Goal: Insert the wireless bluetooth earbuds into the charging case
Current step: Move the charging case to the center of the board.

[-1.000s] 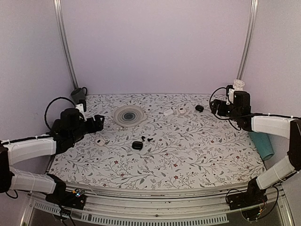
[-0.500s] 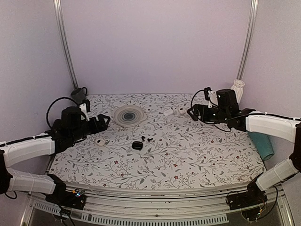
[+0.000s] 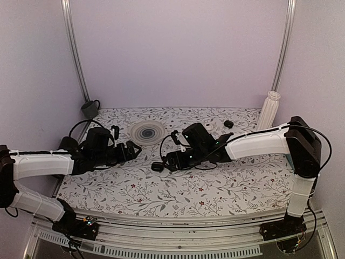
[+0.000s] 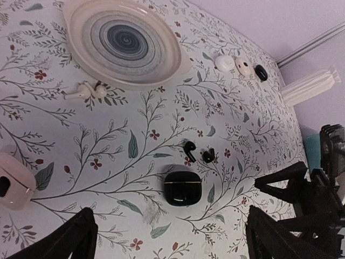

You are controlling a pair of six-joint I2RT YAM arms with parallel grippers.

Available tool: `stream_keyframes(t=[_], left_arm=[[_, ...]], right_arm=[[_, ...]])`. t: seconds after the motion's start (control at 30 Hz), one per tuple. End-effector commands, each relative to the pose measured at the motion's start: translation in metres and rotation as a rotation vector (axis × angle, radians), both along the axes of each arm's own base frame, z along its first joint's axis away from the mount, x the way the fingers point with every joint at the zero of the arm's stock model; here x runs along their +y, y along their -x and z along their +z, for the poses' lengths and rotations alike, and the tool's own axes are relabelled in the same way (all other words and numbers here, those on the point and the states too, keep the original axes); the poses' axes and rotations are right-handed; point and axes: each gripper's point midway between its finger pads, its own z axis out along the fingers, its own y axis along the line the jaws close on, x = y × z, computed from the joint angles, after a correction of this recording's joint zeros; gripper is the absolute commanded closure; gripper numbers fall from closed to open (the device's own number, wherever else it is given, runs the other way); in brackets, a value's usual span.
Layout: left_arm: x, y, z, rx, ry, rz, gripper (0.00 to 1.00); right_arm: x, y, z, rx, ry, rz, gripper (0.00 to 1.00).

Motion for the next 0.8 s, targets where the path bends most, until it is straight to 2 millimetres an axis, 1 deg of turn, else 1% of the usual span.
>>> stream_keyframes(t=[0.0, 0.13, 0.27, 0.57, 0.67, 0.7, 0.73, 0.77], left_arm=[[0.008, 0.002, 0.0, 0.018, 0.03, -0.015, 0.04], [0.019, -0.005, 0.001, 0.012, 0.035, -0.012, 0.04], [0.026, -0.012, 0.003, -0.004, 0.03, -0.012, 0.04], [0.027, -0.019, 0.008, -0.021, 0.079, -0.022, 0.04], [0.029, -0.02, 0.01, -0.026, 0.087, -0.025, 0.04], [0.029, -0.021, 0.012, -0.03, 0.09, -0.027, 0.04], [0.029, -0.021, 0.013, -0.032, 0.095, -0.034, 0.04], [0.029, -0.021, 0.014, -0.034, 0.099, -0.038, 0.04]], right_arm=[[0.03, -0.005, -0.005, 0.062, 0.0, -0.012, 0.16], [0.042, -0.015, -0.023, 0.12, 0.05, -0.078, 0.21], [0.051, -0.02, -0.032, 0.156, 0.051, -0.116, 0.23], [0.068, -0.018, -0.058, 0.236, 0.099, -0.141, 0.24], [0.074, -0.02, -0.061, 0.229, 0.123, -0.147, 0.26], [0.077, -0.021, -0.056, 0.21, 0.125, -0.15, 0.26], [0.077, -0.02, -0.069, 0.213, 0.154, -0.153, 0.26], [0.077, -0.02, -0.077, 0.213, 0.173, -0.153, 0.26]])
